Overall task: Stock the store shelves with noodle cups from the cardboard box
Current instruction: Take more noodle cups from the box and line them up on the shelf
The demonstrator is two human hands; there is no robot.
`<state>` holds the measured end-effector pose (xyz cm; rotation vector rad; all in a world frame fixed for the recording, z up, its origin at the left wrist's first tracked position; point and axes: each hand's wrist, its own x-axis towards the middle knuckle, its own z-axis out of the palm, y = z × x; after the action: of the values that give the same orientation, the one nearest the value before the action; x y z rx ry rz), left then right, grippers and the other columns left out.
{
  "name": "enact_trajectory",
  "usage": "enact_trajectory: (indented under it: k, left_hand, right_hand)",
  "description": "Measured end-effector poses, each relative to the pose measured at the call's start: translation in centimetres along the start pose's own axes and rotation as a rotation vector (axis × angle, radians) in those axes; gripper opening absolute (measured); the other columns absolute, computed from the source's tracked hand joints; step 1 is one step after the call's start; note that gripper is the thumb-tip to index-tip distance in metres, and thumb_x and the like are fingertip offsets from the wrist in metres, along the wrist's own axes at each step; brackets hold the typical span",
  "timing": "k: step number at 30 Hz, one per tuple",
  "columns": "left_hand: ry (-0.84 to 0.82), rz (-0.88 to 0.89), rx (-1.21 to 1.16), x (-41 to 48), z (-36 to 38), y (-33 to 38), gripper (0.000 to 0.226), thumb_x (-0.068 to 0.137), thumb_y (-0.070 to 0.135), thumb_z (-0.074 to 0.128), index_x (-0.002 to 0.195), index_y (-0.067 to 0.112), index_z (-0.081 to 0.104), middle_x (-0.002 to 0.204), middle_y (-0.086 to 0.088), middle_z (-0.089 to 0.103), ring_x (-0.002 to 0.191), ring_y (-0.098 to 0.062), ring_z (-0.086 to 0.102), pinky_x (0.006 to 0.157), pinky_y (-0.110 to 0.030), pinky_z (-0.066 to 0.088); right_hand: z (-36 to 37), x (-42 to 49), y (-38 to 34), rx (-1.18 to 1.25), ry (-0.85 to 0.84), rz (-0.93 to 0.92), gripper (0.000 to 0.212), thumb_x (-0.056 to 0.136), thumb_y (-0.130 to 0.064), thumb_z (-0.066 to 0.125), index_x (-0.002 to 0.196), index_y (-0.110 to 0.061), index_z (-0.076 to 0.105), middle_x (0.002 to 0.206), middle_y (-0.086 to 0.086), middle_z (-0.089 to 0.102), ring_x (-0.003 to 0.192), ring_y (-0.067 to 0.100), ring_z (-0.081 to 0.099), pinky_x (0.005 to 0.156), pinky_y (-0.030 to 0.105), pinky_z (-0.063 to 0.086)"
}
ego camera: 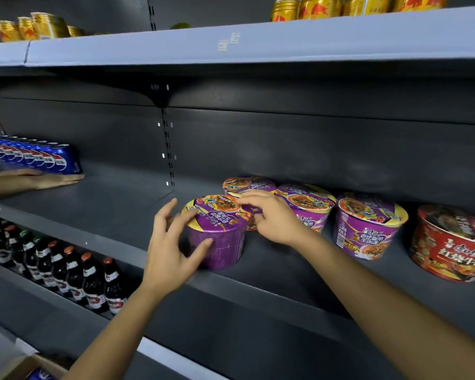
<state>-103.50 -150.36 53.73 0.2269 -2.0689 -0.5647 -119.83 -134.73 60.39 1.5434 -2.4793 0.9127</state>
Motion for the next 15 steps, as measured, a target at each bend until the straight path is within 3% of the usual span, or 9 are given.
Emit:
enact_trajectory:
  k: [3,6,9,12,15]
  left_hand:
    - [-0.153,-0.062,-0.085,0.6,-0.4,-1.0,0.068,0.076,0.060,0.052,0.137,0.029,0.045,0.156,-0.001,0.017,0.133,0.020,0.010,0.102,-0.006,0.017]
    - [-0.219,-0.079,-0.067,1.0,-0.5,-1.5,0.065,0.077,0.062,0.048,0.134,0.031,0.049,0.154,0.002,0.028,0.136,0.006,0.024,0.099,-0.002,0.018]
    - [-0.178,-0.077,-0.041,0.8,-0.2,-1.5,0.060,0.078,0.061,0.050,0.127,0.028,0.057,0.146,0.002,0.039,0.134,-0.002,0.034,0.099,-0.002,0.022]
    - [-0.090,-0.067,0.035,0.6,0.2,-1.0,0.064,0.075,0.065,0.055,0.123,0.024,0.060,0.134,0.002,0.048,0.129,-0.004,0.040,0.099,-0.018,0.035]
    - [-0.029,-0.105,0.111,0.8,0.8,0.4,0.078,0.066,0.068,0.068,0.126,0.019,0.054,0.122,0.003,0.052,0.116,-0.006,0.048,0.089,-0.022,0.040]
  right_hand:
    - [-0.3,1.4,0.4,-0.156,-0.023,0.072,0.063,0.087,0.004,0.047,0.145,-0.019,0.037,0.154,0.002,0.029,0.144,0.018,0.019,0.115,0.028,0.016]
    - [-0.5,2.3,0.8,-0.250,-0.128,0.157,0.063,0.091,-0.005,0.048,0.150,-0.015,0.025,0.157,0.005,0.021,0.146,0.020,0.014,0.116,0.029,0.013]
    - [-0.6,2.6,1.3,-0.327,-0.203,0.193,0.052,0.098,-0.015,0.044,0.147,-0.011,0.031,0.154,0.008,0.030,0.142,0.023,0.025,0.115,0.030,0.019]
    - [-1.0,2.7,0.9,-0.304,-0.209,0.224,0.044,0.102,-0.029,0.034,0.140,-0.009,0.043,0.146,0.010,0.042,0.135,0.027,0.037,0.110,0.035,0.028]
    - [-1.7,2.7,0.1,-0.211,-0.231,0.270,0.056,0.100,-0.050,0.027,0.129,-0.013,0.056,0.137,0.009,0.053,0.128,0.029,0.044,0.101,0.035,0.035]
